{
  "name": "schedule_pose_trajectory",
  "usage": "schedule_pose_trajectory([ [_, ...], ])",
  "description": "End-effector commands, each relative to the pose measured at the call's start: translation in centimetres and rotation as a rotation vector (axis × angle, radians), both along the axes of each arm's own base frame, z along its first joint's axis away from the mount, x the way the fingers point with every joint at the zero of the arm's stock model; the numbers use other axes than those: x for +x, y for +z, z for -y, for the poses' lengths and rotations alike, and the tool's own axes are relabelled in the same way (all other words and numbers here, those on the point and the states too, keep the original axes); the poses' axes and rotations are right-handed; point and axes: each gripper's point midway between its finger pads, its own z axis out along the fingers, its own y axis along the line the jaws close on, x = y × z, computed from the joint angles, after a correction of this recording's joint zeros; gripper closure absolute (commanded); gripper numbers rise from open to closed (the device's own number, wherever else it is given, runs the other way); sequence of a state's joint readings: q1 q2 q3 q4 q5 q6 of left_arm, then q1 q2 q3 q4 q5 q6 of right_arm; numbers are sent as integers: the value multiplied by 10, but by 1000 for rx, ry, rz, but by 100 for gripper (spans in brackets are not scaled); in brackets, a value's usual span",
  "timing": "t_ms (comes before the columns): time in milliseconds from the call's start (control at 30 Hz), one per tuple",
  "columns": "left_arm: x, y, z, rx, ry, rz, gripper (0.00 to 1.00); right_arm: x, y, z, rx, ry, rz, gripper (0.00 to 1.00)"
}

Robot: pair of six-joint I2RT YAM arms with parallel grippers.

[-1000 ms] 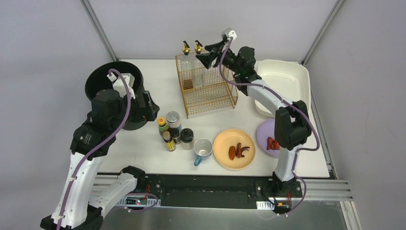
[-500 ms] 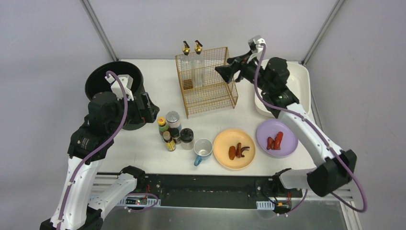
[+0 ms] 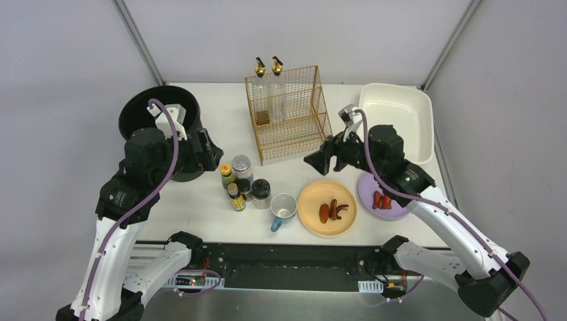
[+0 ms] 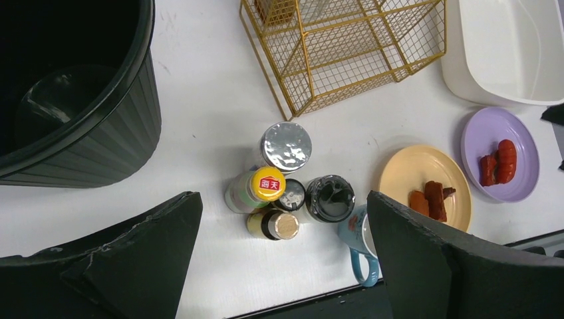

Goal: Clear the kitchen counter

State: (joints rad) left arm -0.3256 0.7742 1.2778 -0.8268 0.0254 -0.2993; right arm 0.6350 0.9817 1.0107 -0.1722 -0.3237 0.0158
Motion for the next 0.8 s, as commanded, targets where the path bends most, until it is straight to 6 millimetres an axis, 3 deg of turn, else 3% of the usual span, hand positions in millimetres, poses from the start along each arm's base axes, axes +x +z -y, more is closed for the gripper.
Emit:
schedule_pose_trajectory([
  [0, 3, -1, 1, -21, 10, 6, 0, -25, -24, 1, -55, -13, -59, 23],
  [233, 3, -4, 1, -23, 11, -2, 0, -31, -34, -21, -70, 15, -69, 24],
  [533, 3, -5, 2, -22, 8, -5, 0, -30, -50, -70, -125, 74, -74, 25],
  [767, 5, -8, -1, -19, 32, -13, 0, -24, -45, -109, -120, 73, -24, 23],
])
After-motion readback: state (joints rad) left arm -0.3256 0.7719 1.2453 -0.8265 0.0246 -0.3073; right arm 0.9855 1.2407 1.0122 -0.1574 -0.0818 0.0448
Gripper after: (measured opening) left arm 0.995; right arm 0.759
